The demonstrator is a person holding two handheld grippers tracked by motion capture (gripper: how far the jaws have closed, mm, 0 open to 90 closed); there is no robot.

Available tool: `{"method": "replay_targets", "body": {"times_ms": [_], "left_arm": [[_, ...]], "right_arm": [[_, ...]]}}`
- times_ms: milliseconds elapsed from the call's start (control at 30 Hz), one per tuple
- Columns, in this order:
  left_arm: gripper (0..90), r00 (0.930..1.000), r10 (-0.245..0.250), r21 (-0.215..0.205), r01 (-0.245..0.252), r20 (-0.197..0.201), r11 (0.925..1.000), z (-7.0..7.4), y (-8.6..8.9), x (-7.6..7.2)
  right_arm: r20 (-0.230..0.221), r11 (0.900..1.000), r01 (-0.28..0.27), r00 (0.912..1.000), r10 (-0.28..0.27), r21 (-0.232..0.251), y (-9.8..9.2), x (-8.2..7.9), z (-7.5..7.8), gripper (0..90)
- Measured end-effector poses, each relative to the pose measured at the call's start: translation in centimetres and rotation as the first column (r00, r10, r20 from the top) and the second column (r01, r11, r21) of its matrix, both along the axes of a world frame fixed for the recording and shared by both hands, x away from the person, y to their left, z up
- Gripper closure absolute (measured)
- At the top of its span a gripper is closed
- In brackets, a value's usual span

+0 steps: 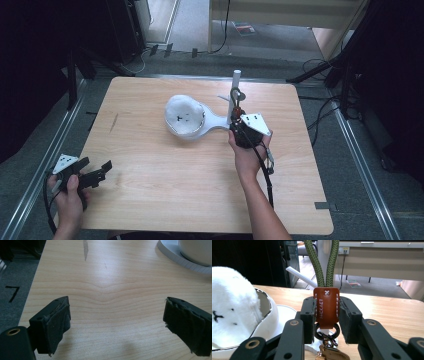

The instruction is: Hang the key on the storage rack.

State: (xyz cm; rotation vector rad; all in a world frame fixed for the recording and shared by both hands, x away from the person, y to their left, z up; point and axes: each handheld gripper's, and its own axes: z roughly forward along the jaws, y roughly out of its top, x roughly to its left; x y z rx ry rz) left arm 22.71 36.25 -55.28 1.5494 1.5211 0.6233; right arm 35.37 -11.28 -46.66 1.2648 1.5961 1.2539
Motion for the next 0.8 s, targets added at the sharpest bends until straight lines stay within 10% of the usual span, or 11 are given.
{"method": "replay_targets", "body": {"times_ms": [300,600,800], "left_arm": [[8.3,1.0,-0.001,0.001,0.001,0.004,1.0,0.0,0.0,0.0],[8.3,1.0,-0.006,0.003,0.006,0.005,1.0,0.0,0.0,-0.1],[8.2,1.0,-0.004,0.003,0.004,0.007,1.0,0.0,-0.1,-0.1]], "right_arm": [[-0.043,1.0,-0.003,0.9991,0.003,0.003,0.0,1.0,-0.9,66.9],[-0.034,0.995,-0.058,0.9979,0.055,-0.078,-0.7,0.5,-1.3,32.5],[-0.054,0.998,-0.056,0.9971,0.054,-0.041,-2.2,-0.8,-1.0,22.7]]}}
